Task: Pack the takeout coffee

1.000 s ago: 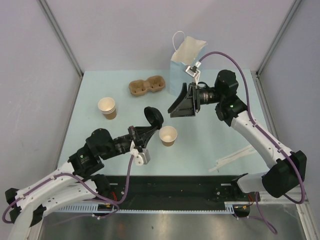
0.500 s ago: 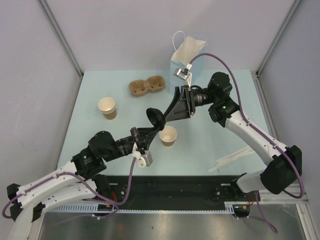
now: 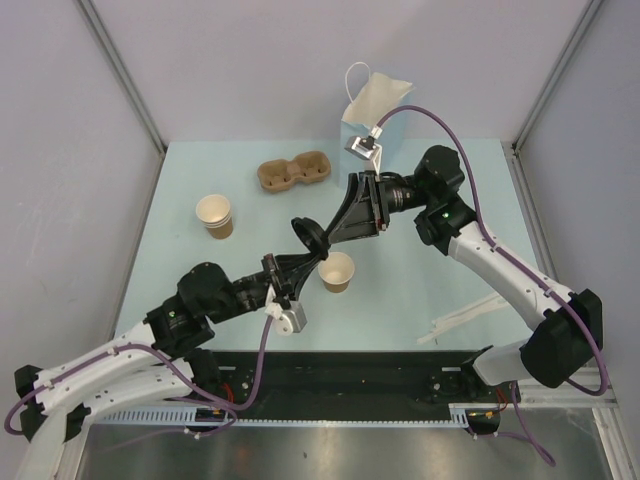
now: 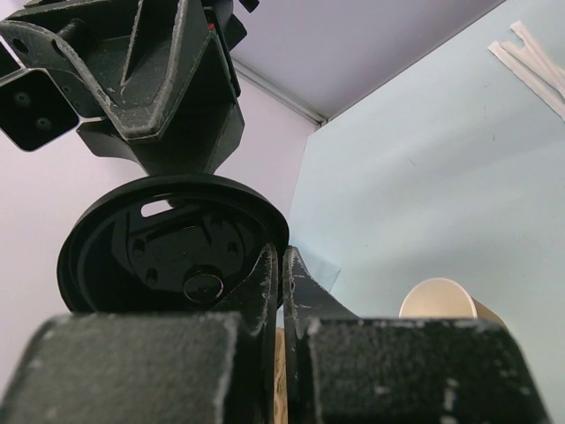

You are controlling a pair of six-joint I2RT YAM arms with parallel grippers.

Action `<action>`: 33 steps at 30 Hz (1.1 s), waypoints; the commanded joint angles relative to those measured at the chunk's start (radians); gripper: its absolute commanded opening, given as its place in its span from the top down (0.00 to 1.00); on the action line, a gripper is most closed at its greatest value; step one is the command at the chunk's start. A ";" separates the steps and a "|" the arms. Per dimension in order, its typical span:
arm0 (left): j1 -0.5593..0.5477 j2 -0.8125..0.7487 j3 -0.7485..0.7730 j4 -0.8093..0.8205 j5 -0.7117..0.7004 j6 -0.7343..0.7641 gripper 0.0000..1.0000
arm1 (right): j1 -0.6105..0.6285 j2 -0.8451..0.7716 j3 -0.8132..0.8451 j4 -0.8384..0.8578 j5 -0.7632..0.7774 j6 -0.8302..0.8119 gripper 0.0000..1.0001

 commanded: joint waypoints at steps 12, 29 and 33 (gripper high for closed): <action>-0.022 0.029 0.008 0.012 0.003 -0.012 1.00 | 0.011 -0.007 0.035 -0.028 0.000 -0.059 0.59; -0.021 -0.009 0.011 -0.076 -0.077 -0.052 0.63 | -0.015 -0.030 0.035 -0.005 0.000 -0.073 1.00; -0.022 -0.075 0.024 -0.179 -0.120 -0.081 0.39 | -0.056 -0.033 0.035 0.004 0.019 -0.061 1.00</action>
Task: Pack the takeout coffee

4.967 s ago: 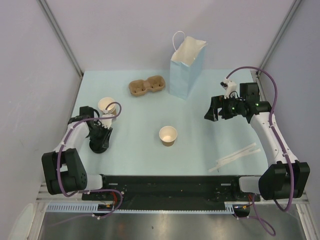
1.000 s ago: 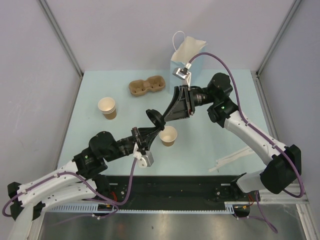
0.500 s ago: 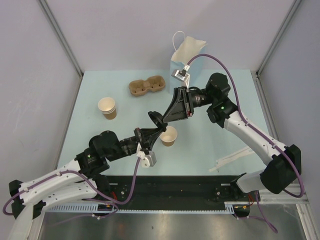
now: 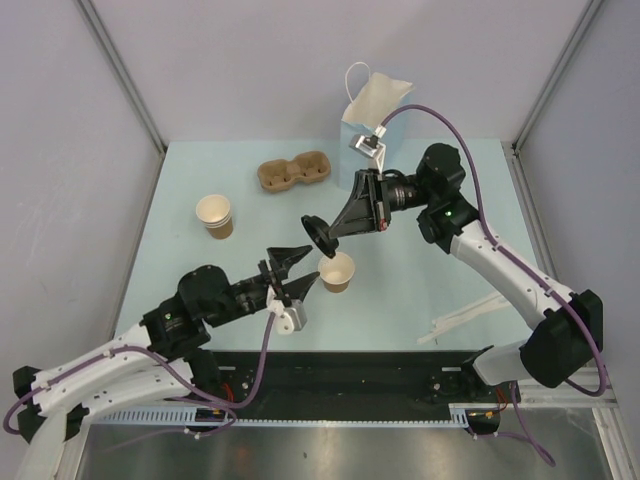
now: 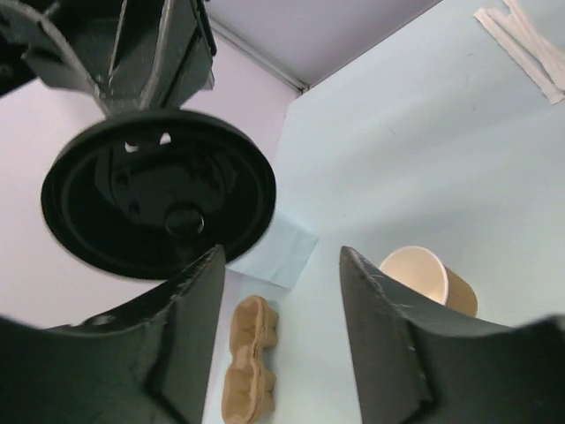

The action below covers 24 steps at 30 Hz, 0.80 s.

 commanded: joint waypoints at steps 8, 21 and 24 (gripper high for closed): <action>0.041 -0.170 0.088 -0.360 -0.185 -0.171 0.18 | -0.152 -0.056 0.047 -0.074 0.008 -0.105 1.00; 0.594 -0.080 0.203 -0.489 0.047 -0.787 0.00 | -0.131 -0.091 0.199 -1.053 0.537 -1.068 1.00; 0.707 0.009 0.258 -0.547 0.165 -0.879 0.00 | -0.080 -0.093 0.198 -1.106 0.667 -1.196 1.00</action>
